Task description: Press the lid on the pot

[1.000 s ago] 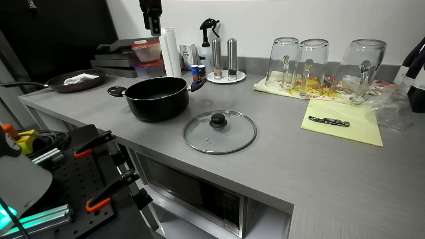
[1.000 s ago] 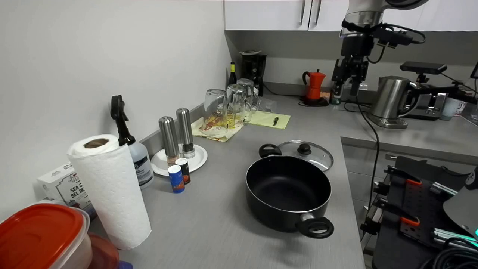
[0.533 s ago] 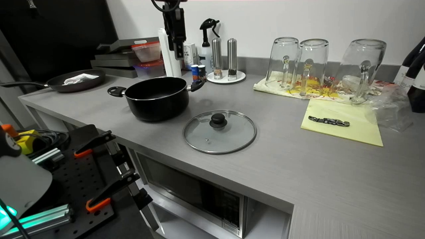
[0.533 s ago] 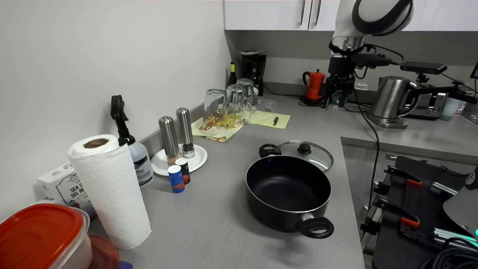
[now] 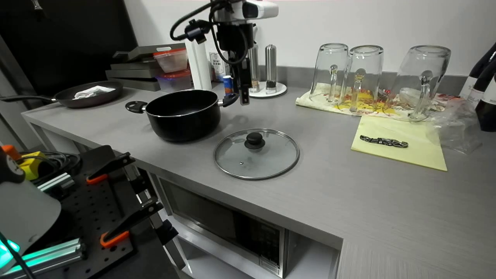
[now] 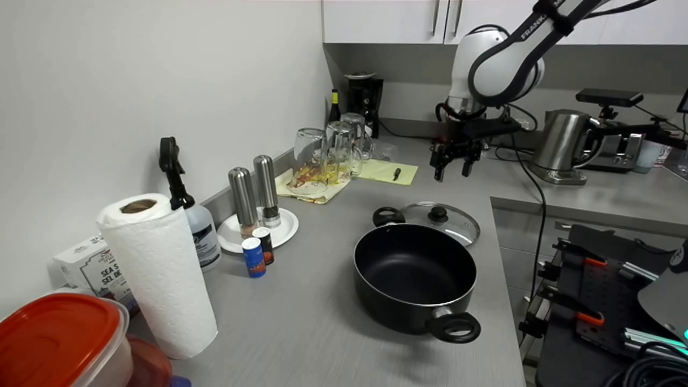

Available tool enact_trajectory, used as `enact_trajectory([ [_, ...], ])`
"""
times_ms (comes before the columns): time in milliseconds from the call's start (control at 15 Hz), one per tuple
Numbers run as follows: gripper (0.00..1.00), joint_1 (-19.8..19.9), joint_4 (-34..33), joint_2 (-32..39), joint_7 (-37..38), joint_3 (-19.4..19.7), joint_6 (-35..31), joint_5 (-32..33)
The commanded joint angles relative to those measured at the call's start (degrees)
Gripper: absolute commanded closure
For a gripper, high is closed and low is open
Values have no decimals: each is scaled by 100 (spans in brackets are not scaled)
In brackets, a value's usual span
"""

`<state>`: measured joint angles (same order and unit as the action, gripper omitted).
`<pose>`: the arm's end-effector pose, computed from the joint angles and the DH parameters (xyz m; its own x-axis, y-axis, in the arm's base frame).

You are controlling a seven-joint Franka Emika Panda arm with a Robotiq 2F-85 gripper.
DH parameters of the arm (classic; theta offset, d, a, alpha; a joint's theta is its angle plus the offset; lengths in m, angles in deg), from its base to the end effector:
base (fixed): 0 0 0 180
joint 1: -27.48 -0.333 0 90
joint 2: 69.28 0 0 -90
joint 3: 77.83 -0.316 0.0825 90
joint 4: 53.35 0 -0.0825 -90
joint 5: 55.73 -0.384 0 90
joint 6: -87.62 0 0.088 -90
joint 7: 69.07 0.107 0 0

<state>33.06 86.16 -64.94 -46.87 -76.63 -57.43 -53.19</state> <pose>0.4862 -0.0574 0.2753 0.8915 -0.4521 0.0294 -0.4527 -0.8915 0.0180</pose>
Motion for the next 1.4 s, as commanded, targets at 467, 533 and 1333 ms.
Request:
enact_trajectory([
  [467,0,-384,-1136,1823,389,552,-448,27],
  [533,0,-398,-1167,1887,353,545,-438,-26],
  [1333,0,-452,-1228,2139,190,515,-364,-300],
])
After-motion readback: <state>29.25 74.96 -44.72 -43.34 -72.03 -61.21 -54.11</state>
